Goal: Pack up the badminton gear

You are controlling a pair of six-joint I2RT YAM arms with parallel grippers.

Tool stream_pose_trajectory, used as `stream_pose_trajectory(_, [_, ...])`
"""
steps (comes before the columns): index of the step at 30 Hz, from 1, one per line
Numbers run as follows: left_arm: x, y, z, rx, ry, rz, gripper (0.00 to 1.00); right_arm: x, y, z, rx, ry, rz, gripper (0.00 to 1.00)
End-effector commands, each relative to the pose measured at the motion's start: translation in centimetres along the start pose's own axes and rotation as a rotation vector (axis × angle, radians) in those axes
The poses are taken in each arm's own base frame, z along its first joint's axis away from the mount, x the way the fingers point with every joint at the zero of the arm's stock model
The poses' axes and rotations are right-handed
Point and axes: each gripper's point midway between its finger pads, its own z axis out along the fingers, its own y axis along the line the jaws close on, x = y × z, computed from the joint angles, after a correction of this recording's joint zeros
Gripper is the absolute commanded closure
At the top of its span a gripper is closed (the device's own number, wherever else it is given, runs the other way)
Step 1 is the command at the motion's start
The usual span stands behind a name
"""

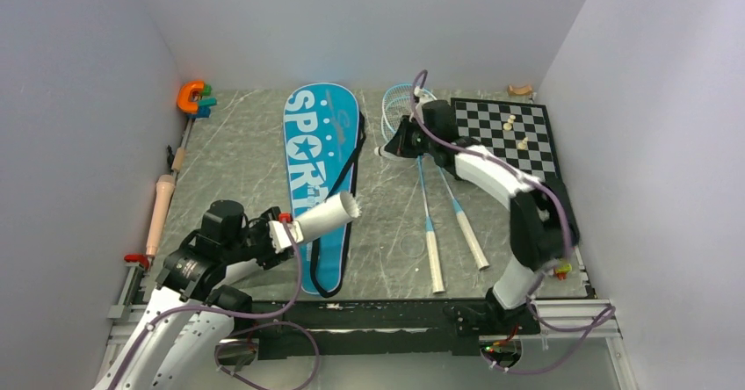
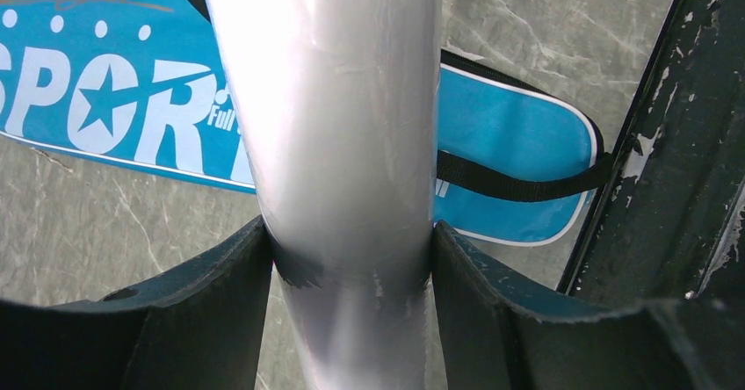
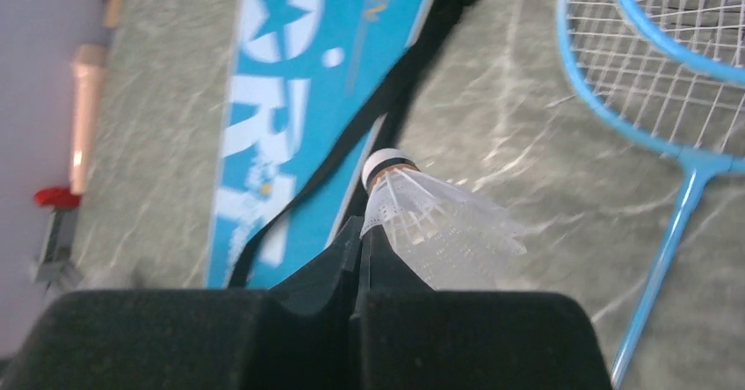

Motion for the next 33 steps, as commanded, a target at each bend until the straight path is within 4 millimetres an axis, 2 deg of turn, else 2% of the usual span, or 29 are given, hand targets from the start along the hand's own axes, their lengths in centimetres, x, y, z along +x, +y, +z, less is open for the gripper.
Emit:
stream_pose_trajectory(1, [-0.7,0.8,0.9,-0.007,-0.037,0.057,0.55,0.2,5.7,-7.6,-0.039,-0.070,-0.099,1.00])
stream_pose_trajectory(5, [0.1,0.5,1.5,0.011,-0.020,0.067,0.55,2.5,9.5,-13.9,-0.098,-0.078,-0.147,1.00])
stream_pose_trajectory(9, [0.3,0.6,1.8,0.012,-0.016,0.074,0.55,4.0,12.4,-18.9,-0.181,-0.076,-0.161,1.00])
stream_pose_trajectory(12, [0.2,0.7,1.9,0.013,-0.017,0.071,0.55,5.3,13.7,-20.6,-0.219,-0.038,-0.169,1.00])
stream_pose_trajectory(15, [0.0,0.9,1.9,0.009,-0.025,0.070,0.55,6.6,14.7,-21.1,-0.257,0.001,-0.180,1.00])
stream_pose_trajectory(18, [-0.3,0.9,1.9,0.011,-0.028,0.070,0.55,7.8,15.0,-20.5,-0.274,0.041,-0.179,1.00])
stream_pose_trajectory(22, [-0.3,0.9,1.7,0.013,-0.023,0.075,0.55,8.8,16.3,-19.8,-0.328,0.077,-0.186,1.00])
stream_pose_trajectory(33, [-1.4,0.5,1.2,0.043,-0.052,0.069,0.55,9.7,18.2,-17.8,-0.435,0.109,-0.168,1.00])
